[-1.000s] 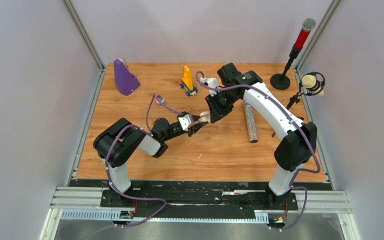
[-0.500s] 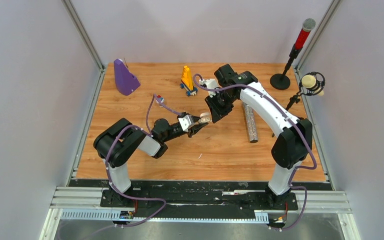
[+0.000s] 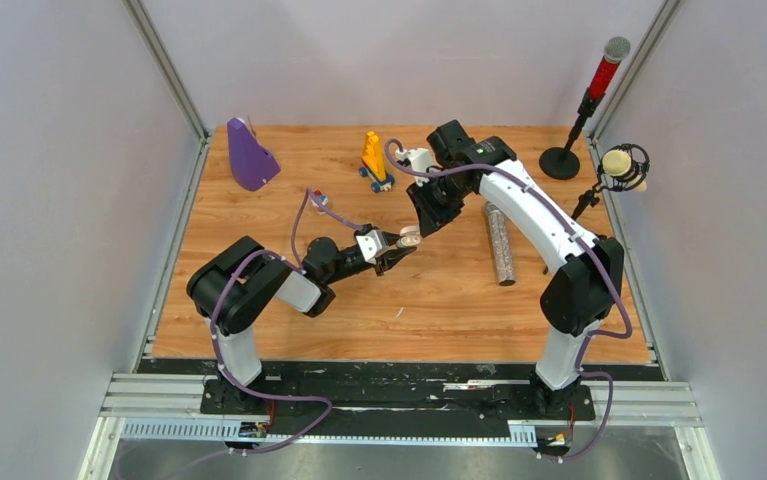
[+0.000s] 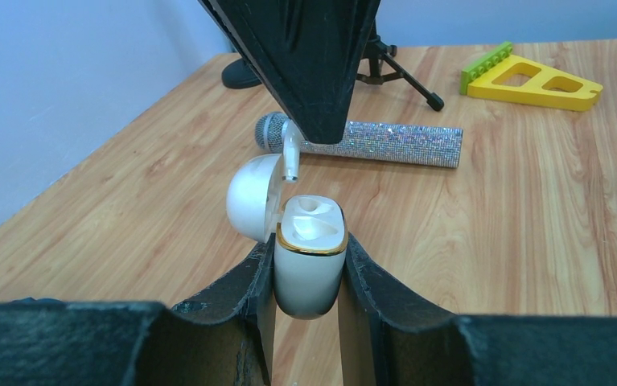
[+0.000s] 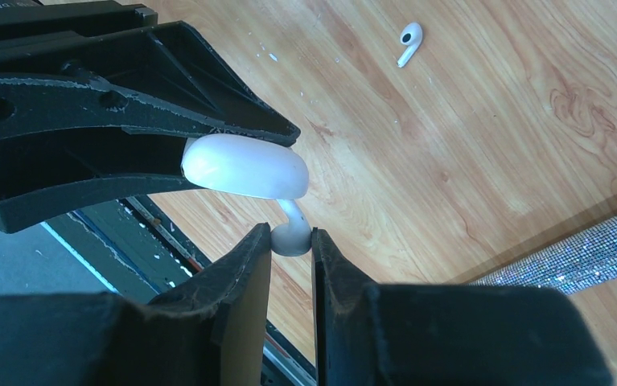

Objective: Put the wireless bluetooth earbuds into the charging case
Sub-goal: Place the earbud in the charging case.

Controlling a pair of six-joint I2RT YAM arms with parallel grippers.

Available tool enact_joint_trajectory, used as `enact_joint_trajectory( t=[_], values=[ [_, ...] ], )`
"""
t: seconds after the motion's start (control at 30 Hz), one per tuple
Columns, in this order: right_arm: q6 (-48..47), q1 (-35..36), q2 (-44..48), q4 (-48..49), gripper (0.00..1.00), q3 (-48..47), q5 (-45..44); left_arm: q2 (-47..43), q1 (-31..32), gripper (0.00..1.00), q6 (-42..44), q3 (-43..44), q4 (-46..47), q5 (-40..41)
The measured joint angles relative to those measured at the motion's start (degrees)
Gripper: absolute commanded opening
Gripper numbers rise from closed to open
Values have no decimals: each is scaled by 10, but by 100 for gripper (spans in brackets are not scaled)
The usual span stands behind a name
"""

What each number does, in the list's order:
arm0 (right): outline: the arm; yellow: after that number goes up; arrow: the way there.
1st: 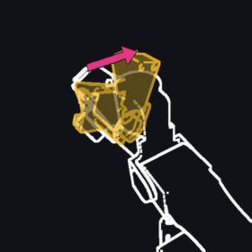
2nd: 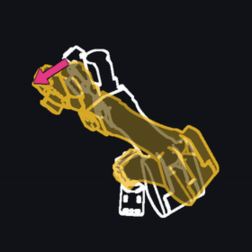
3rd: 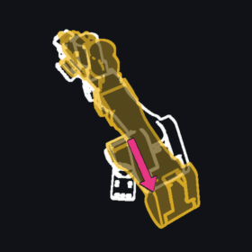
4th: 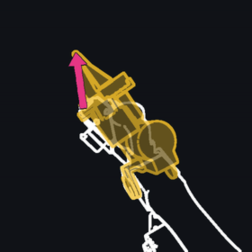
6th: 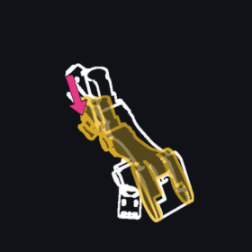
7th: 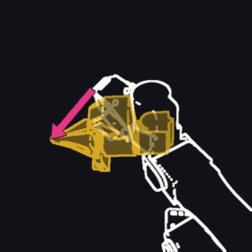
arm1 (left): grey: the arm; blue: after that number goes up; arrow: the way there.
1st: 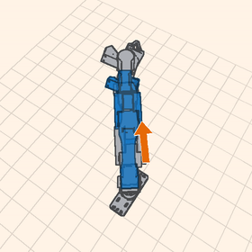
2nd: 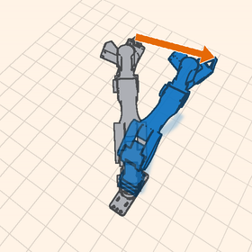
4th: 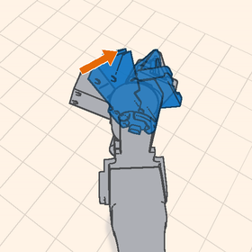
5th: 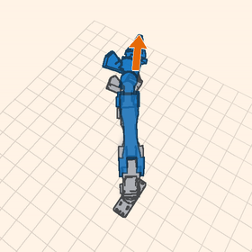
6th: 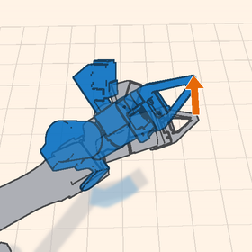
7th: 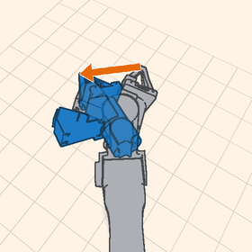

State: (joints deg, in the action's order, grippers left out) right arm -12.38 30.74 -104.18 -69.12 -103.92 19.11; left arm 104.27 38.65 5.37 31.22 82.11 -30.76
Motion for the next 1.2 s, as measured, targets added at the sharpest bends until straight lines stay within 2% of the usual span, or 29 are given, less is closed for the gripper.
enact_joint_trajectory(
  t=[1.2],
  values=[
    [0,26,-7,0,8,14,-27,0,0,0,-5,-4,0,9]
  ],
)
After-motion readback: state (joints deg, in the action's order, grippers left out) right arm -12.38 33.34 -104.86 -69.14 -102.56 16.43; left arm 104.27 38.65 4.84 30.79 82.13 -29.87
